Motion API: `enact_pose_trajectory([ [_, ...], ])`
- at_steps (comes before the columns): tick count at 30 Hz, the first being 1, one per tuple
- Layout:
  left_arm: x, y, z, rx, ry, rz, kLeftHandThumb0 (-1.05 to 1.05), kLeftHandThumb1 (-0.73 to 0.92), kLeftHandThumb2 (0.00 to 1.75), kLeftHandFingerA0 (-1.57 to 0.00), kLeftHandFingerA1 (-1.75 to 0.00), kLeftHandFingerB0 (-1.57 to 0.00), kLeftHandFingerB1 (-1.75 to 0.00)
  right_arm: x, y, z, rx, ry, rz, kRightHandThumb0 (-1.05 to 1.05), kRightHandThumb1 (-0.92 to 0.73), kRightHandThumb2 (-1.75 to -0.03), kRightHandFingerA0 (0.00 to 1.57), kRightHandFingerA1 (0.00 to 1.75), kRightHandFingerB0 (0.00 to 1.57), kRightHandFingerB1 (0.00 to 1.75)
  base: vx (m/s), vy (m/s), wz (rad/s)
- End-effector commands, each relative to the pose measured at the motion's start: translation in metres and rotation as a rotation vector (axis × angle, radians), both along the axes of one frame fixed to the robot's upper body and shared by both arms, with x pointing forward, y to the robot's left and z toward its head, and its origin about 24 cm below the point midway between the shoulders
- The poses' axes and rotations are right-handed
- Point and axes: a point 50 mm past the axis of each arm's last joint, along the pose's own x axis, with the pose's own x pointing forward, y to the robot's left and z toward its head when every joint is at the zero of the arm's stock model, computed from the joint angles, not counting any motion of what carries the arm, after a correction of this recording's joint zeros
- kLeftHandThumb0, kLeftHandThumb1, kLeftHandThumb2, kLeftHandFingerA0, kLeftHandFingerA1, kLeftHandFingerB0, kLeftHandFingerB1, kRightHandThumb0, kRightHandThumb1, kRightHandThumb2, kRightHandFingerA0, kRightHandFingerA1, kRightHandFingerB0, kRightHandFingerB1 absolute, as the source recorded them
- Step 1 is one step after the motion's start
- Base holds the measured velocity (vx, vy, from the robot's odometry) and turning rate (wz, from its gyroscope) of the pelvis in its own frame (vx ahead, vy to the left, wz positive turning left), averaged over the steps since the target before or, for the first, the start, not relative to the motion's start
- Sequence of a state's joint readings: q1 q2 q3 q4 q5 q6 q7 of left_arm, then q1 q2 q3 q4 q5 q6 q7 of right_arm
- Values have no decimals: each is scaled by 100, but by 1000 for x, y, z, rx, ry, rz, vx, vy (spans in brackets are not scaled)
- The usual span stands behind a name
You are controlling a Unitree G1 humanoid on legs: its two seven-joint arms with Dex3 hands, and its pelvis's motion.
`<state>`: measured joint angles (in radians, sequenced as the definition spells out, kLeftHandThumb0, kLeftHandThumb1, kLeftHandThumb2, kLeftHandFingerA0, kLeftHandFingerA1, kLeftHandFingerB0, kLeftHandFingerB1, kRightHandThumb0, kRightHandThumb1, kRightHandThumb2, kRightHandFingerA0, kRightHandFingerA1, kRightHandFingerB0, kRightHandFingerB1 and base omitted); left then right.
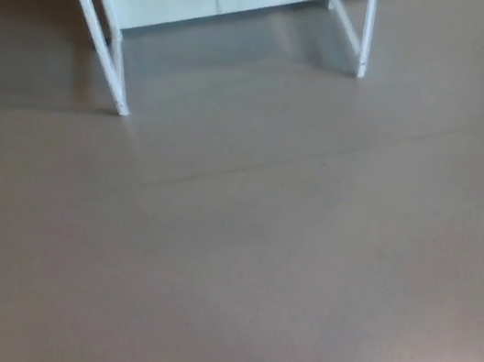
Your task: The robot walk towards a table in front and then pushes a layer of a file tray back to its original position using its right hand
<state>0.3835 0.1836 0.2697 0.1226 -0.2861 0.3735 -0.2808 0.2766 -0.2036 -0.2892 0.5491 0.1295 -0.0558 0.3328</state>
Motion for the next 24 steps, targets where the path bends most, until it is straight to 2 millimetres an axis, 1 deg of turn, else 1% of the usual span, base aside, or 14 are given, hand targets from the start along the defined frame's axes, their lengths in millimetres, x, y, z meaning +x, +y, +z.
enact_pose_trajectory([
  [1, -6, 0, -2, -26, 26, -8, -8, 52, 92, -26, -54, -13, -48, -5, -6, 3, 9, -25, -1, -23, -22, -47, 94, 52, 83, 50, 238, 168, 3],
  [4, -6, -1, 0, -26, 29, -15, -5, 53, 93, -24, -54, -11, -47, -3, -5, 2, 10, -24, 3, -22, -22, -47, 95, 52, 81, 51, 232, 73, 4],
  [5, -7, -1, -1, -29, 30, -19, -3, 53, 93, -23, -53, -11, -47, -4, -5, 1, 10, -21, 2, -28, -21, -51, 97, 54, 80, 52, 181, -15, 14],
  [7, -9, 0, -2, -26, 33, -26, -2, 53, 93, -23, -53, -12, -47, -7, -5, 0, 0, -13, 5, -29, -22, -51, 97, 55, 79, 52, 250, -58, 11],
  [8, -11, -1, -2, -28, 32, -44, -2, 54, 94, -20, -52, -11, -47, -9, -5, 0, 2, -10, 2, -23, -22, -47, 94, 52, 81, 50, 253, -95, 15],
  [11, -13, -1, -3, -28, 33, -44, 0, 54, 94, -19, -52, -12, -48, -12, -4, 0, -2, -9, 8, -22, -22, -47, 93, 51, 81, 50, 213, -149, 15],
  [13, -16, 0, -4, -20, 45, -47, 2, 55, 95, -19, -52, -13, -48, -16, -5, -2, 11, -4, 6, -25, -20, -49, 98, 53, 81, 51, 340, -221, 10],
  [15, -18, 0, -6, -10, 58, -50, 2, 56, 95, -19, -52, -13, -48, -19, -5, -3, 4, 2, 17, -27, -20, -49, 97, 54, 80, 51, 334, -105, 47],
  [16, -18, 0, -6, -5, 61, -51, 2, 55, 95, -20, -52, -13, -48, -20, -5, -3, 5, 3, 17, -24, -21, -47, 95, 51, 81, 50, 353, -142, 36],
  [19, -19, 1, -8, 6, 69, -46, 3, 55, 94, -22, -53, -15, -48, -22, -6, -5, 7, 10, 14, -25, -20, -47, 94, 51, 81, 50, 278, -95, 4],
  [20, -20, 1, -9, 12, 66, -53, 5, 55, 94, -23, -53, -15, -49, -23, -5, -6, 10, 8, 13, -24, -19, -47, 92, 51, 81, 50, 325, -25, 2],
  [22, -23, 1, -10, 14, 75, -73, 2, 53, 93, -17, -51, -14, -48, -27, -5, -6, 11, 15, 5, -22, -21, -47, 94, 52, 81, 50, 319, 21, -9],
  [24, -25, 1, -10, 20, 85, -72, 0, 51, 91, -17, -51, -15, -48, -29, -4, -7, 0, 20, 8, -23, -21, -47, 95, 52, 81, 50, 327, 110, -23],
])
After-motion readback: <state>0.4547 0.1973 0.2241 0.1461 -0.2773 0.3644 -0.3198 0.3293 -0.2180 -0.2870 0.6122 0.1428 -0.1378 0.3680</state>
